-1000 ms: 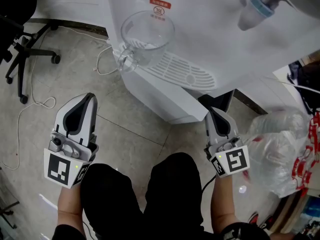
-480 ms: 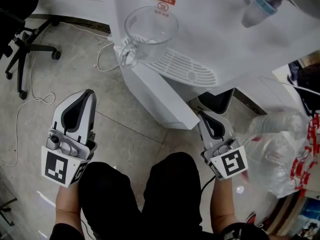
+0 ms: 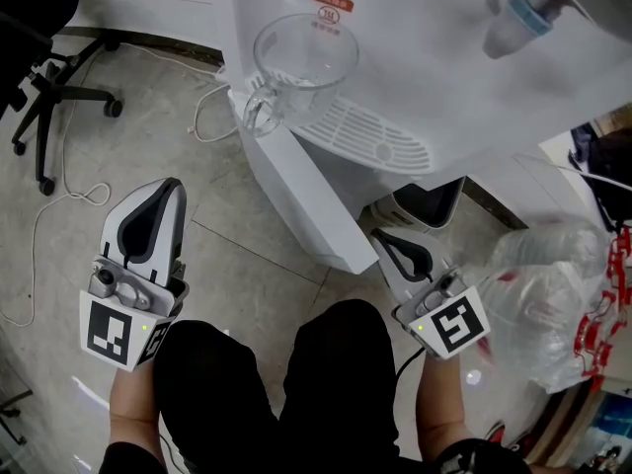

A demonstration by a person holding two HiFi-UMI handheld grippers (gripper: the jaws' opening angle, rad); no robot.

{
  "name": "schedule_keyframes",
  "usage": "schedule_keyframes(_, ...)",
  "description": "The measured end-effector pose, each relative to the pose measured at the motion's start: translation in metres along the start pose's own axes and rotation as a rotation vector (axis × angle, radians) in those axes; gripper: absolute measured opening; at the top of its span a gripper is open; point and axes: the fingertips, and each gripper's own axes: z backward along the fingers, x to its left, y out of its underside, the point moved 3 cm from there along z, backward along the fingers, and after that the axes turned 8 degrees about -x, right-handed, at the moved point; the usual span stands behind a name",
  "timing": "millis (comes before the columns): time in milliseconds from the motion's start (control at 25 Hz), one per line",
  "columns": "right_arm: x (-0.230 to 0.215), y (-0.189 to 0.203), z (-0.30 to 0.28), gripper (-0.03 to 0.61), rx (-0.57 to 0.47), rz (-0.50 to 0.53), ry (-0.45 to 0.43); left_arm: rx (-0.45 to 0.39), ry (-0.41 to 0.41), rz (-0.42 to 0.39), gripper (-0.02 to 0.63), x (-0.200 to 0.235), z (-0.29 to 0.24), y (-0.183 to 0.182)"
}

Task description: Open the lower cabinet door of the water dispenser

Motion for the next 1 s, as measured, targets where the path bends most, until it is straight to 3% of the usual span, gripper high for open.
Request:
schedule_keyframes(680,0.039,-0.020,-0.039,0.005,-0.038,0.038,-0.239,-0.041,-0.008,-0.028,0.009,0.005,0.003,-0.009)
schedule_keyframes(720,0.041,-0.018,-0.039,0.005,-0.009,0.050,-0.261,-0.043,-0.008,-0.035,0.009,0.005,0.004,-0.010)
schedule_keyframes(840,0.045,0.009,-0.027,0.005,0.265,0.160,-0.366,-0.022,-0.014,-0.024,0.009,0.007,0.008,-0.008)
schedule_keyframes(1000,0.053,0.008,-0.035,0.005,0.284,0.171,-0.404,-0.019,-0.026,-0.025,0.009,0.010,0.014,-0.011)
